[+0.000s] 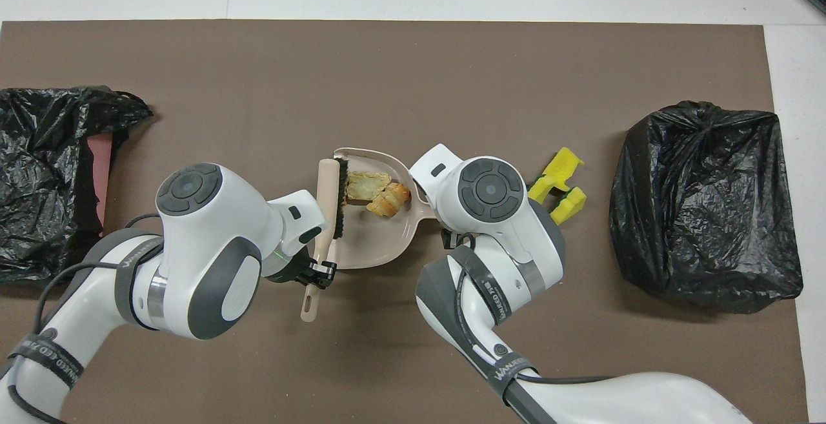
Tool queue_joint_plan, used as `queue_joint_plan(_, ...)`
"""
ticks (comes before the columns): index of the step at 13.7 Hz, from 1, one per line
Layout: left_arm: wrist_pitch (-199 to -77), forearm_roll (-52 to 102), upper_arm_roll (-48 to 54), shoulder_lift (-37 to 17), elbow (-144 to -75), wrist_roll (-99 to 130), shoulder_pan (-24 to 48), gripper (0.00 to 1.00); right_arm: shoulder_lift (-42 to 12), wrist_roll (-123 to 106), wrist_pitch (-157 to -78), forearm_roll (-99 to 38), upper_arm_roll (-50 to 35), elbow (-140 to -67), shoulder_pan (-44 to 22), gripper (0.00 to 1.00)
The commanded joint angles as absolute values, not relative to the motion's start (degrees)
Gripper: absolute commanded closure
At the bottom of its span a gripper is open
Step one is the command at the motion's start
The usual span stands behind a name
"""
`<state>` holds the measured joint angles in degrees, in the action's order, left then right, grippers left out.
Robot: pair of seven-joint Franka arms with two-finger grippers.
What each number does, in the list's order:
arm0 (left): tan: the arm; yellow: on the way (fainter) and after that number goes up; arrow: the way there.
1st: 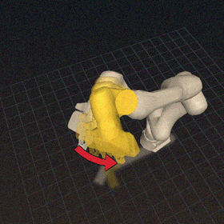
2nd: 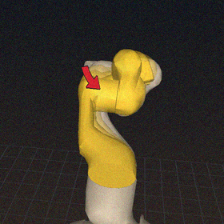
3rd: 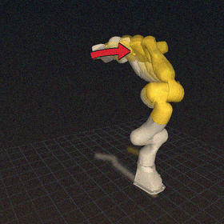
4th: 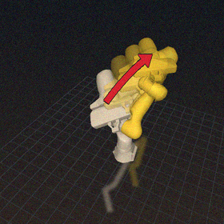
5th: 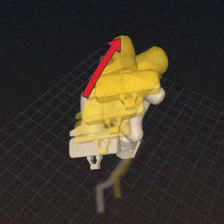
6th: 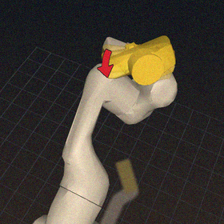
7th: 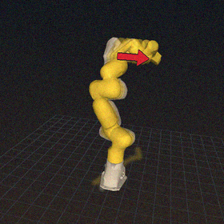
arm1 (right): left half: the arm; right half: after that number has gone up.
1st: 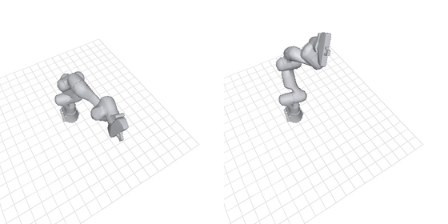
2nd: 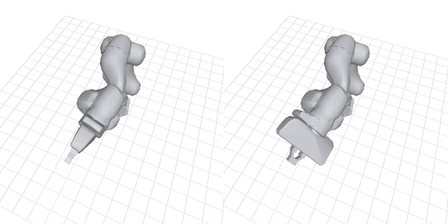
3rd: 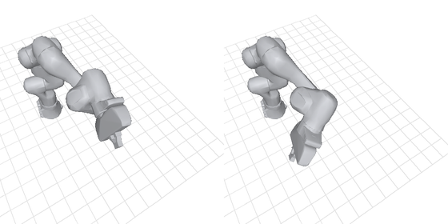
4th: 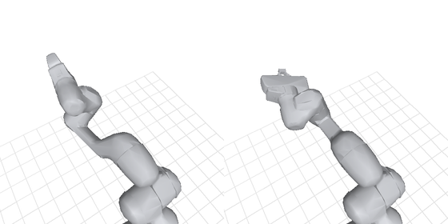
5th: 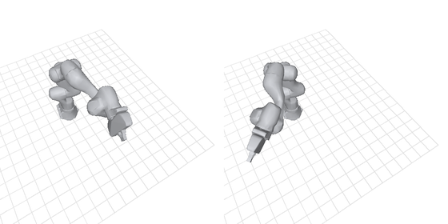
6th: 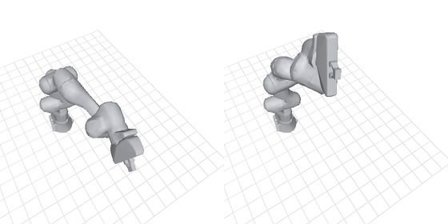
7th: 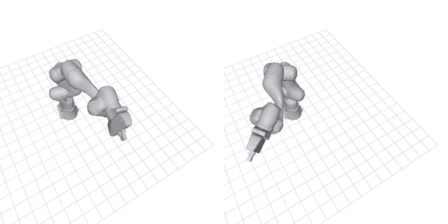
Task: Sweep and dump trash in bin
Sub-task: 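Sweep the remaining bread chunk into the dustpan with the brush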
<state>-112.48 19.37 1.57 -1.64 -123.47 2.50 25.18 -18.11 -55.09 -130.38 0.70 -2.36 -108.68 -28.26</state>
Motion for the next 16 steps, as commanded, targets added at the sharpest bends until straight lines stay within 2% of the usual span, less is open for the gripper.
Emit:
queue_joint_plan(1, -109.96, 20.57, 0.97, 1.13, -122.61, 3.25, 25.49, 1.0, -18.55, -53.09, -129.74, 2.2, -2.37, -108.63, -28.21, 1.0)
queue_joint_plan(6, -98.28, 20.39, -0.26, 6.59, -120.85, 3.69, 22.68, 1.0, -17.23, -53.79, -126.48, 3.08, -2.46, -107.84, -27.33, 1.0)
queue_joint_plan(9, -98.7, 17.16, -0.18, 7.47, -121.99, 10.78, 23.2, 1.0, -15.65, -54.58, -125.68, 3.08, -2.46, -107.84, -25.76, 1.0)
queue_joint_plan(13, -102.11, 14.94, 0.7, 11.94, -128.39, 17.91, 26.0, 1.0, -14.68, -54.4, -125.77, 2.03, -2.55, -108.11, -24.08, 1.0)
queue_joint_plan(16, -106.69, 14.94, 1.84, 14.24, -133.76, 25.99, 32.5, 1.0, -14.15, -54.4, -126.3, 1.85, -2.64, -108.11, -23.91, 1.0)
